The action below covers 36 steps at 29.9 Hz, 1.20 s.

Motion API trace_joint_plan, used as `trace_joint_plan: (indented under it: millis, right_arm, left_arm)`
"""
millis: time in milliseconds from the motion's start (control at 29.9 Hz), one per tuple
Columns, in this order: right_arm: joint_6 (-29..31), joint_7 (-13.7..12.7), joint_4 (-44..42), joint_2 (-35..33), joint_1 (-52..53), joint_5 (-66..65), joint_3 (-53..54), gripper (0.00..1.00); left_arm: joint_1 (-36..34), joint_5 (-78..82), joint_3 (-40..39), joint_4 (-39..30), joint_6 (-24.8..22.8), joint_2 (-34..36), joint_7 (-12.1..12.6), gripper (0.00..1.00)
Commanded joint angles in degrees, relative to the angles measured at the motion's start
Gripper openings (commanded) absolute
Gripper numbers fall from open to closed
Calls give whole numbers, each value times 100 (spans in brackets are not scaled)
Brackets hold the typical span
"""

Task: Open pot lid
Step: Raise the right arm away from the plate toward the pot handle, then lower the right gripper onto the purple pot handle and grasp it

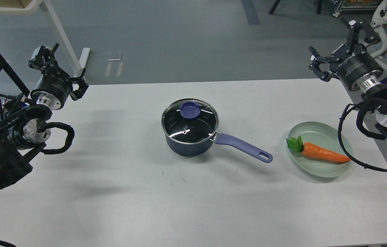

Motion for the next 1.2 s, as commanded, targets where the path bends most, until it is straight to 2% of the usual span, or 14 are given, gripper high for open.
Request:
trace_joint_plan:
  millis: [0, 268, 502, 669, 970, 1171]
  right_arm:
    - [-29, 0, 108, -377, 596, -28, -674, 100]
    - [-108, 0, 1101, -1028, 2432, -1669, -3143, 100]
    - [-125, 0, 1786, -985, 3830, -3382, -4699, 100]
    - [-468, 9, 2200, -388, 4420, -4579, -5842, 99]
    - [-995, 27, 2745, 623, 4746, -6388, -7222, 98]
    - [-1171, 317, 2754, 1133, 4676, -7076, -7733, 91]
  left_arm:
    - [0, -32, -11, -12, 31, -11, -47, 100]
    - [-9, 4, 15, -21, -163, 104, 50, 100]
    - [-18, 21, 68, -82, -136, 86, 128, 100]
    - [-79, 56, 68, -118, -163, 112, 173, 100]
    - [-114, 65, 77, -144, -224, 235, 243, 100]
    - [-193, 65, 85, -144, -215, 279, 252, 100]
